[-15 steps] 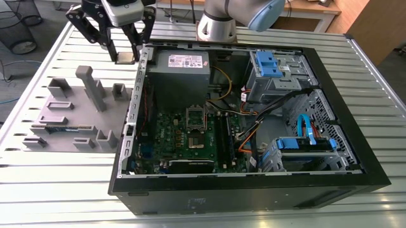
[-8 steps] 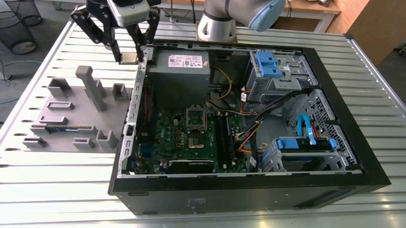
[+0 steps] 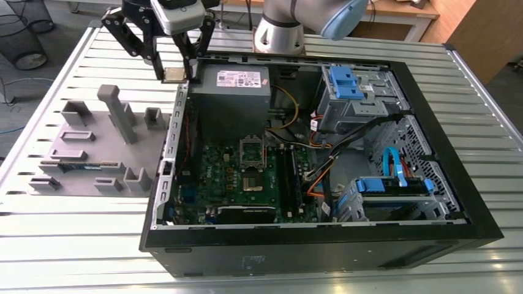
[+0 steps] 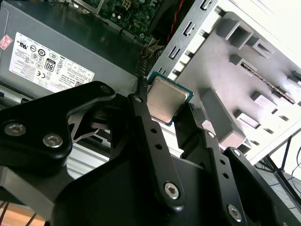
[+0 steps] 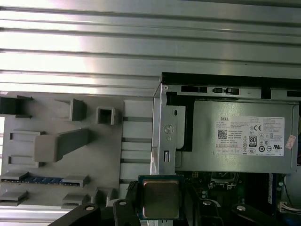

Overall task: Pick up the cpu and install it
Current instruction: 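Pick up the cpu and move it towards the insertion slot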

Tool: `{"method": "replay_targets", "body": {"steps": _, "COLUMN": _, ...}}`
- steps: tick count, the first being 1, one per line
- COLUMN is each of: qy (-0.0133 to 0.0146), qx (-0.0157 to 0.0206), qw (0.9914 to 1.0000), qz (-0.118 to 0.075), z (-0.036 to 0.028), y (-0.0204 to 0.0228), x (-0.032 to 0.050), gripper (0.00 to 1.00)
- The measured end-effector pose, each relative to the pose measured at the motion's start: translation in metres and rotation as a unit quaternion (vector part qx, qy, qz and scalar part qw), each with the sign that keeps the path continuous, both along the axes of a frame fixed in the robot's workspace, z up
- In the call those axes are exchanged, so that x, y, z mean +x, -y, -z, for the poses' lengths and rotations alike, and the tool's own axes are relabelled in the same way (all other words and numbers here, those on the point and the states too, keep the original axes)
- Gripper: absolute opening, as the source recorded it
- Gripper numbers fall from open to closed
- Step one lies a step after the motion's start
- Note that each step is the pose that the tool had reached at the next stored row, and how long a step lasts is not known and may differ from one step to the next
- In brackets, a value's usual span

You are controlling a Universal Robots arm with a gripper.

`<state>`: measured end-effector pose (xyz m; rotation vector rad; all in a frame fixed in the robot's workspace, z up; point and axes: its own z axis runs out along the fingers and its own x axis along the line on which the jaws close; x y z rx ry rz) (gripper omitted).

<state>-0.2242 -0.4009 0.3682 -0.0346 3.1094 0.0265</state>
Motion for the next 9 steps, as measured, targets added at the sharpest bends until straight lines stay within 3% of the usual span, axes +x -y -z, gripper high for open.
{"method": "replay_targets", "body": {"steps": 9, "qy": -0.0001, "qx": 0.0000, "qw": 1.00000, "qz": 0.000, "z": 0.0000, "y": 0.0000, "x": 0.0127, "gripper": 0.47}}
